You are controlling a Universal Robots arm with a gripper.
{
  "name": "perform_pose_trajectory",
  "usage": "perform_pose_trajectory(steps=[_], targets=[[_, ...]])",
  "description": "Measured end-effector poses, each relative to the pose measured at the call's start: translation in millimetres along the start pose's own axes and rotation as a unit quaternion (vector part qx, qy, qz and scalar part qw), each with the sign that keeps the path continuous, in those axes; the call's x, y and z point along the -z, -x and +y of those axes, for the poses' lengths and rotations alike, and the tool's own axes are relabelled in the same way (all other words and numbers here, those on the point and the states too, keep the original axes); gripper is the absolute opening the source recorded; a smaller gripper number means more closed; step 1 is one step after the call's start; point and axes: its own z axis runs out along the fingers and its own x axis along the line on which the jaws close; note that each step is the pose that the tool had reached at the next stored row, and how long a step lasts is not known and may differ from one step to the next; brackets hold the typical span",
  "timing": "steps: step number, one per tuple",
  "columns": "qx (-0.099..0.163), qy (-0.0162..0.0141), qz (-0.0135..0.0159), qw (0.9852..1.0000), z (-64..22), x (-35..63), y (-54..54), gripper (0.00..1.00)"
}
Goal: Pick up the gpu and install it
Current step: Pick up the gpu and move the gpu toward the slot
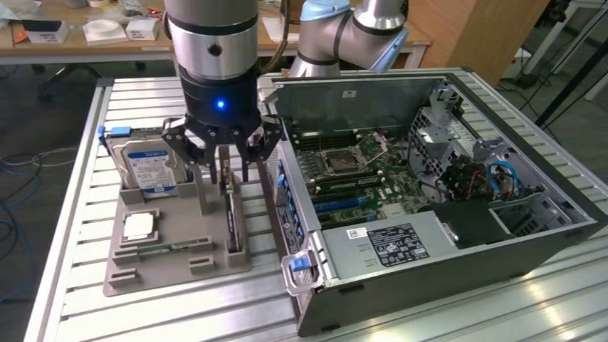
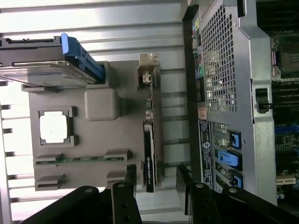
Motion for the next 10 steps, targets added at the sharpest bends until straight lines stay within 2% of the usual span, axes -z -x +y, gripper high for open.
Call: perform_pose_trajectory(steps=[6, 10], targets=[[0.01, 0.0001, 0.0004, 1.0, -0.6, -10.8, 0.2, 0.47], [0.026, 0.0003, 0.0013, 0.9997, -1.0, -18.1, 0.1, 0.47]])
